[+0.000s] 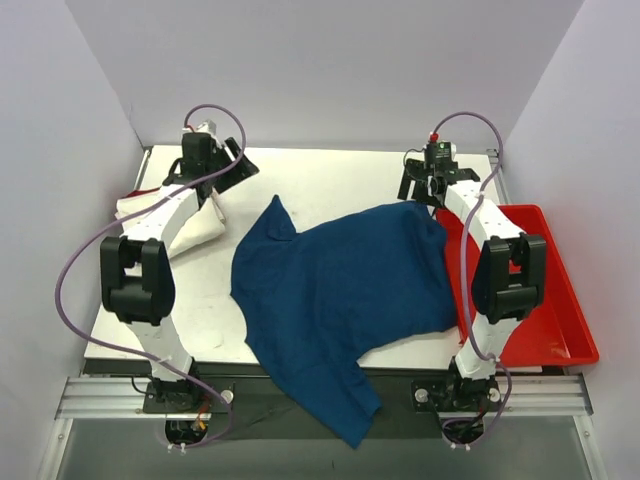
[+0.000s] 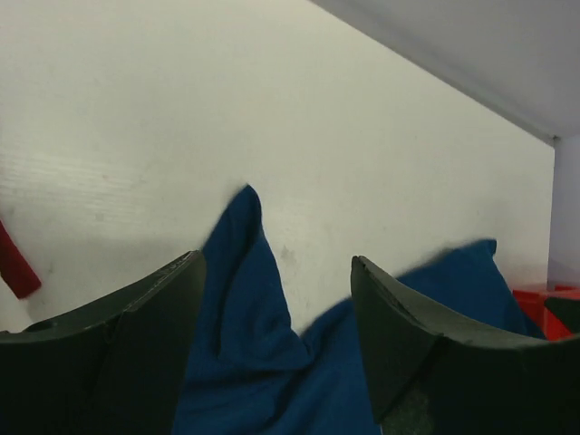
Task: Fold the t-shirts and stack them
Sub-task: Flatten out the tshirt
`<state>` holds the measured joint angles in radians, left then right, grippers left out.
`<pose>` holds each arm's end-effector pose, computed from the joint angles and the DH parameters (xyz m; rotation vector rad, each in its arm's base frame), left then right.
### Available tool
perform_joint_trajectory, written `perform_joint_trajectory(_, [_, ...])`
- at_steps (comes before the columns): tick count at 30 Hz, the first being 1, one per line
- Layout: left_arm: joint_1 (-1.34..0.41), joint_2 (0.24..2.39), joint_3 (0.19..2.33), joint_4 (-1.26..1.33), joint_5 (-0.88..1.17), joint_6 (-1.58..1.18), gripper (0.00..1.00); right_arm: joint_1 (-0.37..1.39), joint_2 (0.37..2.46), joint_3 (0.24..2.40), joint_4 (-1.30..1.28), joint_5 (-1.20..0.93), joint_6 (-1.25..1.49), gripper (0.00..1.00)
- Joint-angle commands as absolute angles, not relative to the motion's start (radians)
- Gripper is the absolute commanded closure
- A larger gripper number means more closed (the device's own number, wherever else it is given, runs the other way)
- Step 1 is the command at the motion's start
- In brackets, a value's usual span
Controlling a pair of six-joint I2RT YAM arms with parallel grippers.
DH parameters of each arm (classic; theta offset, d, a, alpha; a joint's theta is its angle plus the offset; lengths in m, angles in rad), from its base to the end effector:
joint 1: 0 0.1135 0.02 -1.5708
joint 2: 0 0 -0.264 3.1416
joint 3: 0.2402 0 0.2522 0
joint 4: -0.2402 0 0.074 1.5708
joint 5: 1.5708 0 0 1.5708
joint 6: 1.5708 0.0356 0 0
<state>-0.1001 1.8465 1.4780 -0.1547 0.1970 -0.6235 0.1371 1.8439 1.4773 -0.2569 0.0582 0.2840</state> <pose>0.4335 -0.0505 0.2808 -0.4366 2.1034 -0.6367 0.4266 0.0568 0.2720 0.1940 2.1898 0.1729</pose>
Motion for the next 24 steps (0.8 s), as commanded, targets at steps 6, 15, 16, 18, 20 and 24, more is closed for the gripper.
perform_joint_trajectory(6, [-0.247, 1.545, 1.306, -0.336, 0.206, -0.663, 0.25, 0.163, 1.588, 1.402, -0.321, -0.076, 0.282, 0.17])
perform_joint_trajectory(15, [-0.324, 1.538, 1.025, -0.430, 0.276, -0.750, 0.23, 0.253, 1.502, 1.169, -0.360, -0.166, 0.368, 0.17])
perform_joint_trajectory(16, [-0.325, 1.546, 1.002, -0.430, 0.279, -0.741, 0.23, 0.258, 1.499, 1.154, -0.360, -0.176, 0.385, 0.17])
perform_joint_trajectory(18, [-0.322, 1.566, 0.986, -0.433, 0.276, -0.729, 0.22, 0.271, 1.500, 1.111, -0.362, -0.183, 0.396, 0.17])
perform_joint_trajectory(20, [-0.321, 1.601, 0.970, -0.431, 0.275, -0.710, 0.22, 0.281, 1.512, 1.088, -0.360, -0.183, 0.408, 0.18])
perform_joint_trajectory(24, [-0.304, 1.710, 0.971, -0.437, 0.273, -0.664, 0.21, 0.301, 1.545, 1.051, -0.360, -0.192, 0.410, 0.18])
